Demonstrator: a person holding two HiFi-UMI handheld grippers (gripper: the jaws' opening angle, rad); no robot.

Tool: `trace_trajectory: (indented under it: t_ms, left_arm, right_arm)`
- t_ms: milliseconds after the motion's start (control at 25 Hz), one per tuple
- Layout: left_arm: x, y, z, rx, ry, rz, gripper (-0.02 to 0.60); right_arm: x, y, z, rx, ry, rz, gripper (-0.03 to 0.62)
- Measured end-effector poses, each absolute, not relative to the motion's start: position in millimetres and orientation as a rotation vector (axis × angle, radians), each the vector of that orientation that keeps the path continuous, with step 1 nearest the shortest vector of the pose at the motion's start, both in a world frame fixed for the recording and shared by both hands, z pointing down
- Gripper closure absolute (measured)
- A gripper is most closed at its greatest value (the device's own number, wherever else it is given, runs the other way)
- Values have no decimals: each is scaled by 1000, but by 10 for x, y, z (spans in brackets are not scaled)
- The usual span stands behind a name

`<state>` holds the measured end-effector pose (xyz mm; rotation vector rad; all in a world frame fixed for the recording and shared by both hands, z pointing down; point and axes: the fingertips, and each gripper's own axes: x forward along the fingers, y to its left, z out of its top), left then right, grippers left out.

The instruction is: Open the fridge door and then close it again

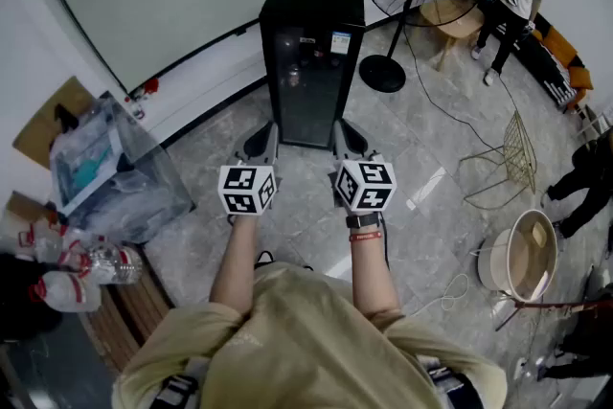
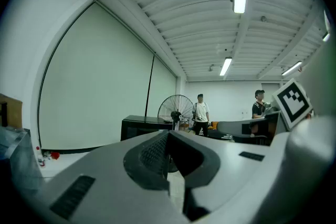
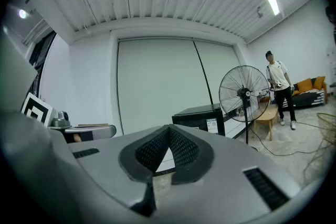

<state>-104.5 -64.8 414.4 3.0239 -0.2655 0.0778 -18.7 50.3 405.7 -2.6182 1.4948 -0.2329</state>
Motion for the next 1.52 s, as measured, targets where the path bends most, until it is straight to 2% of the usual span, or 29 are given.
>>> trace_trajectory:
  t_ms: [600,1280,1520]
  left_arm:
    - [-916,-1071,4474,2987,-225,131,563]
    - [525,-3448,4671,2950,-104,169,561]
    - [906,-3999,4918,2925,-16,231,560]
  right_arm:
    - [-43,10,4378,-2562,1504,-308,571]
    - [1262,-2391,4336,-2663,1534,-273,566]
    - [1726,-2966,4368,-2755,1641,-272,489]
